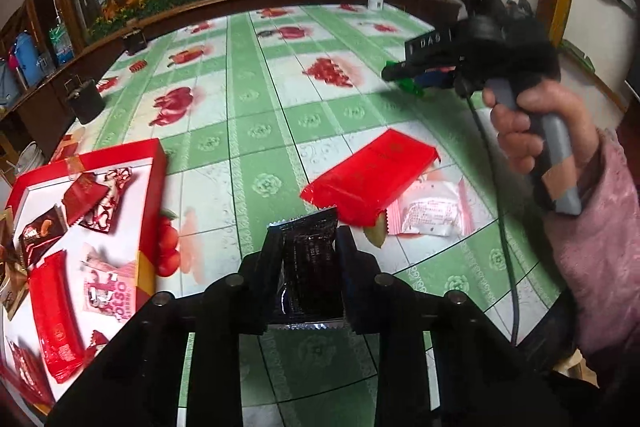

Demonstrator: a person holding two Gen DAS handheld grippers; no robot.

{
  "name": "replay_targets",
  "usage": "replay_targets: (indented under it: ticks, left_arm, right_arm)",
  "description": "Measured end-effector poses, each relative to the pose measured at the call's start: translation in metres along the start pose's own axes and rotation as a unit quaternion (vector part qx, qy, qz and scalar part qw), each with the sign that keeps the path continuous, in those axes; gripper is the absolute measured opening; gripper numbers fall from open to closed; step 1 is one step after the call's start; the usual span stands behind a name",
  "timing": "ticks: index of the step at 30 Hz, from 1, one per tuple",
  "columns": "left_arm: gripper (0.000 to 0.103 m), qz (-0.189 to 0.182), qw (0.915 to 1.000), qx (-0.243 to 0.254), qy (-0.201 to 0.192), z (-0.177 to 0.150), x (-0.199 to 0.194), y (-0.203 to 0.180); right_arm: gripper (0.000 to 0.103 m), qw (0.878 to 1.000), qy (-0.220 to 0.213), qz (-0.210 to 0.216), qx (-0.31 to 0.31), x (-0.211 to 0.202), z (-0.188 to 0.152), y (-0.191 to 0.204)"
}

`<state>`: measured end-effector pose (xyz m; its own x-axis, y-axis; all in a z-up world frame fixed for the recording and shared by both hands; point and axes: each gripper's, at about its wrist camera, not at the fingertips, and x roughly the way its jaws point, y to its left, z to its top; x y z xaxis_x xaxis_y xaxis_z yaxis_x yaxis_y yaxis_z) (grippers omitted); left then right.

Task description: Organize snacks

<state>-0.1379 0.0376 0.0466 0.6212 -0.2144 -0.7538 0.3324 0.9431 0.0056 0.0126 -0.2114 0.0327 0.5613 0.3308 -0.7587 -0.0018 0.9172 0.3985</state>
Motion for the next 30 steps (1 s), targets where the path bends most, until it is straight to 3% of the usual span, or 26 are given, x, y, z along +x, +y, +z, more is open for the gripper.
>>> replay_targets:
  ticks: [11, 13, 15, 16, 19, 23, 28, 30]
  left_arm:
    - [0.025, -0.003, 0.9996, -0.019, 0.018, -0.008, 0.008, 0.005]
    - [0.031, -0.001, 0.9995, -0.018, 0.024, -0.006, 0.012, 0.005]
    - [0.053, 0.009, 0.9995, -0.013, 0.028, -0.006, 0.017, 0.002]
    - [0.058, 0.015, 0.9994, -0.011, 0.030, -0.006, 0.019, 0.002]
    - [0.062, 0.021, 0.9992, 0.000, 0.034, -0.008, 0.025, -0.001]
    - [0.081, 0.017, 0.9988, 0.013, 0.043, -0.012, 0.033, -0.004]
    - [0.081, -0.005, 0.9987, -0.002, 0.050, -0.011, 0.035, 0.002]
    - [0.066, -0.005, 0.9990, -0.005, 0.044, -0.010, 0.035, 0.004]
  right_arm:
    - [0.031, 1.000, -0.005, -0.005, 0.009, 0.000, -0.001, -0.002]
    - [0.031, 1.000, -0.005, -0.004, 0.009, 0.000, 0.000, -0.001]
    - [0.031, 1.000, -0.005, -0.004, 0.009, 0.000, 0.000, -0.001]
    - [0.031, 1.000, -0.005, -0.002, 0.009, 0.000, 0.000, -0.001]
    - [0.031, 1.000, -0.006, -0.001, 0.009, -0.001, 0.000, -0.001]
    - [0.031, 1.000, -0.005, -0.004, 0.007, -0.001, 0.000, 0.000]
    - [0.031, 1.000, -0.004, -0.006, 0.008, 0.000, 0.000, -0.001]
    - [0.031, 1.000, -0.005, -0.008, 0.008, 0.000, 0.000, -0.001]
